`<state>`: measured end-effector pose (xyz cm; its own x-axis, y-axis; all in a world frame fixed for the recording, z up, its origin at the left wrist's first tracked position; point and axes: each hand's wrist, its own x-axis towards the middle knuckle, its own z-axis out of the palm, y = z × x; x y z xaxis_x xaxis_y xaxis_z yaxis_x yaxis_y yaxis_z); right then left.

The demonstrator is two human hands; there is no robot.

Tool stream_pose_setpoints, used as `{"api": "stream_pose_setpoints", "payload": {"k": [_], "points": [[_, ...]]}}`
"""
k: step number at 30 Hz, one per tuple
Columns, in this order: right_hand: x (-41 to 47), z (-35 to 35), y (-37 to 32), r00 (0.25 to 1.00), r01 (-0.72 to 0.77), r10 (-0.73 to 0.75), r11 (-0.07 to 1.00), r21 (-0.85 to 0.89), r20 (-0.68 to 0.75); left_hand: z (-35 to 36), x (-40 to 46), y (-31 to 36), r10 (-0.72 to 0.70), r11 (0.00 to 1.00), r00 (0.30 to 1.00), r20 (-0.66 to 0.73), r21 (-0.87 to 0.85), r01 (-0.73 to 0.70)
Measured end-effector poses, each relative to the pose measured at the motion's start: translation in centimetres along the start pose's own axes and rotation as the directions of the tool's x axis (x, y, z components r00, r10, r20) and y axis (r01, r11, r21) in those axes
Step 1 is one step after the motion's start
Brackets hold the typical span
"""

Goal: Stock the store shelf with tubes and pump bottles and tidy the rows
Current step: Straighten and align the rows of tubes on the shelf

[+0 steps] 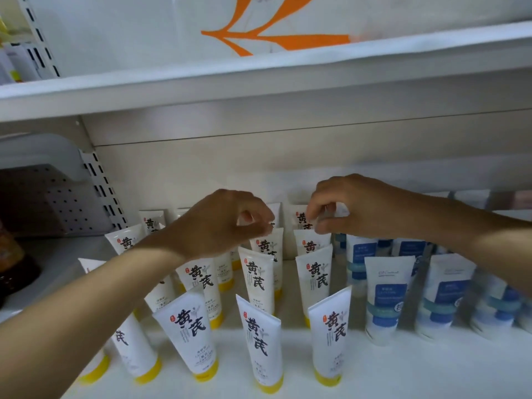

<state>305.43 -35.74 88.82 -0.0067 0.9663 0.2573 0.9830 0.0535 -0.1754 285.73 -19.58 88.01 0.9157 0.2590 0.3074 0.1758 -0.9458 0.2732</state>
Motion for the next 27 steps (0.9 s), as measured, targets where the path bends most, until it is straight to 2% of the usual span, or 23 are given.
{"api": "stream_pose_setpoints", "payload": {"k": [3,8,12,14,19,27], "points": [[-1.5,0.1,-1.3,0.998,0.005,-0.003,0.999,-0.038,0.056,0.0,-1.9,0.9,-0.023,0.999,0.996,0.09,0.048,0.019],[-1.9,1.5,-2.2,0.992,-0.02,0.053,0.959,-0.283,0.112,1.2,-2.7,0.2,-0.104,0.97,0.983,0.152,0.232,0.067],[-1.7,2.2,-2.3,0.994,-0.01,0.038,0.965,-0.261,0.105,1.6,-2.3,0.8,-0.104,0.914,0.979,0.178,0.405,0.024],[-1.7,2.3,-2.5,0.994,-0.032,0.054,0.975,-0.222,0.094,1.7,-2.1,1.3,-0.095,0.918,0.982,0.163,0.396,0.023],[-2.2,2.5,-3.1,0.993,-0.079,0.097,0.966,-0.246,0.061,1.7,-2.2,1.8,-0.106,0.944,0.988,0.114,0.324,0.064],[-2.9,1.9,-4.2,0.981,-0.133,0.155,0.974,-0.184,0.114,1.8,-2.5,2.1,-0.088,0.968,0.985,0.146,0.246,0.05]]}}
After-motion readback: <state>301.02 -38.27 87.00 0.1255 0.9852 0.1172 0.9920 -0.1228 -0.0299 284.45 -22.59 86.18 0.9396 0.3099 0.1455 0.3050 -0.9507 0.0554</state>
